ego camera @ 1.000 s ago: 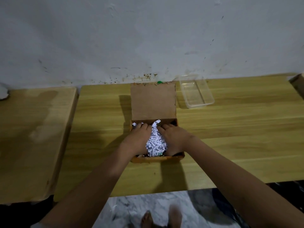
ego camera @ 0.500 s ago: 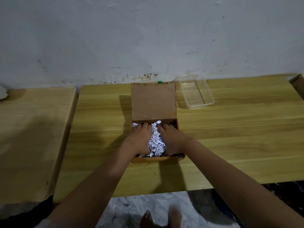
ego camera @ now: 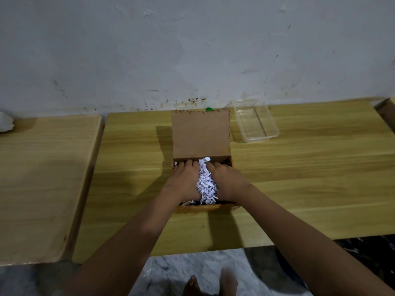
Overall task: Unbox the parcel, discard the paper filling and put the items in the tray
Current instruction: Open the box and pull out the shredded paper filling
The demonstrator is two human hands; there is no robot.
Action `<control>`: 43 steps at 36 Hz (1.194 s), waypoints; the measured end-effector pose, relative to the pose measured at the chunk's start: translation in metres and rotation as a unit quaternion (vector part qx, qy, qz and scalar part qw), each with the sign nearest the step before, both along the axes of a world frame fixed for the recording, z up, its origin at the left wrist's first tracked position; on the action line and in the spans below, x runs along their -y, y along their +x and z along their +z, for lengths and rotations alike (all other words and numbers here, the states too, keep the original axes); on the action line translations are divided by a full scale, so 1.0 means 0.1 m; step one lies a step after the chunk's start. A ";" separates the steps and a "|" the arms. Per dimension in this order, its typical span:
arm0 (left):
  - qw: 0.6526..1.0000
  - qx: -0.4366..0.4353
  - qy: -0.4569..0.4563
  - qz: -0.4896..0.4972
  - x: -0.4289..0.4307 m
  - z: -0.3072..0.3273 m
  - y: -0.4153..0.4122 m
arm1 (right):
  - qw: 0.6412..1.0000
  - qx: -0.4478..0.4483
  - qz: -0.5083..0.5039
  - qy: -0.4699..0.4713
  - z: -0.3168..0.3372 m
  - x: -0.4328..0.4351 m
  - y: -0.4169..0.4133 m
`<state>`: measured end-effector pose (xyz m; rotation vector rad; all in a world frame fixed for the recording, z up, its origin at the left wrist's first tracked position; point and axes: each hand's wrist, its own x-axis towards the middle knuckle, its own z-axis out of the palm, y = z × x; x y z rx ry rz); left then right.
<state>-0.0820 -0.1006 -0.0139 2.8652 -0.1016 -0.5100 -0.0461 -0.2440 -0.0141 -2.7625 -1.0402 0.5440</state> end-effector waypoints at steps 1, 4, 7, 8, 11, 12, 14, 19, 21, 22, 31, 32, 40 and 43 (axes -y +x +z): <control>1.000 0.003 -0.008 0.006 0.00 0.01 0.00 | 1.000 0.000 -0.003 0.002 0.01 0.00 0.01; 1.000 0.010 -0.025 0.014 0.00 0.05 0.00 | 1.000 -0.008 -0.015 0.013 0.04 0.00 0.02; 0.999 0.010 -0.034 0.018 -0.01 0.12 0.00 | 0.999 -0.026 -0.024 0.033 0.05 0.01 0.03; 0.999 0.011 -0.039 0.020 -0.01 0.14 -0.01 | 0.998 -0.034 -0.025 0.038 0.06 0.01 0.03; 0.998 0.016 -0.054 0.024 -0.03 0.20 -0.01 | 0.998 -0.041 -0.024 0.052 0.10 0.01 0.05; 0.998 0.019 -0.056 0.023 -0.03 0.23 -0.01 | 0.997 -0.040 -0.022 0.055 0.14 0.01 0.06; 0.998 0.020 -0.063 0.024 -0.06 0.30 -0.01 | 0.997 -0.043 -0.021 0.056 0.21 0.01 0.07; 0.996 0.025 -0.082 0.013 -0.09 0.54 -0.02 | 0.996 -0.037 -0.016 0.079 0.39 0.04 0.09; 0.996 0.028 -0.087 0.012 -0.08 0.64 -0.01 | 0.995 -0.040 -0.011 0.087 0.50 0.08 0.11; 0.995 0.030 -0.095 0.013 -0.07 0.69 0.00 | 0.995 -0.036 -0.006 0.096 0.57 0.12 0.11; 0.991 0.056 -0.117 -0.022 0.41 1.02 0.24 | 0.980 -0.050 -0.032 0.190 1.02 0.75 0.22; 0.990 0.058 -0.126 -0.027 0.51 1.04 0.28 | 0.979 -0.048 -0.038 0.194 1.02 0.86 0.25; 0.985 0.027 -0.163 -0.054 1.51 0.82 0.63 | 0.964 -0.076 -0.082 0.242 0.86 1.96 0.48; 0.984 0.013 -0.167 -0.069 1.86 0.57 0.73 | 0.955 -0.098 -0.104 0.261 0.64 2.33 0.49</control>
